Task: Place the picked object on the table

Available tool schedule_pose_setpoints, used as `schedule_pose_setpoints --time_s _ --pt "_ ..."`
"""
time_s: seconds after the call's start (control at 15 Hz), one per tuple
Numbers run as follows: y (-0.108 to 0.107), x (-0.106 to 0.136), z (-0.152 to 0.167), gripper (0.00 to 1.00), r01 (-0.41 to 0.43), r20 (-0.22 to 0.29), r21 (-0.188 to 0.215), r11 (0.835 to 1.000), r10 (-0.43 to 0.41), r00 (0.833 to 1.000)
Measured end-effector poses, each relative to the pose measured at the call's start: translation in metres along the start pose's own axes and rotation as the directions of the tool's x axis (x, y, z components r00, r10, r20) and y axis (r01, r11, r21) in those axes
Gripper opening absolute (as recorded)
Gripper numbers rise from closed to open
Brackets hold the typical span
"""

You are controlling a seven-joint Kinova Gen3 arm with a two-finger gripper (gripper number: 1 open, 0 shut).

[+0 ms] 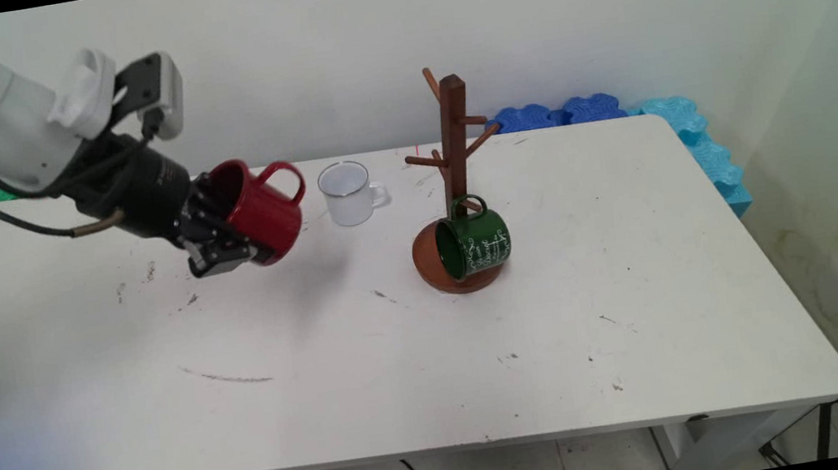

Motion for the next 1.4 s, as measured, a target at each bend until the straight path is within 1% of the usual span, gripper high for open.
schedule_pose_setpoints --time_s 0.2,0.4,0.6,1.0,1.2,1.4 --pt "-0.006 -0.010 0.017 0.00 -0.005 0.084 0.007 1.000 0.004 0.996" --pt "-0.010 -0.015 0.033 0.00 0.004 0.161 0.009 1.000 -0.006 0.987" --pt "-0.013 -0.010 0.048 0.00 0.021 0.217 0.008 1.000 -0.023 0.976" --pt "-0.025 0.008 0.073 0.00 0.050 0.267 0.013 0.999 -0.051 0.962" --pt "-0.032 0.019 0.088 0.00 0.060 0.278 0.014 0.998 -0.061 0.959" --pt "-0.040 0.032 0.105 0.00 0.067 0.278 0.012 0.998 -0.067 0.958"
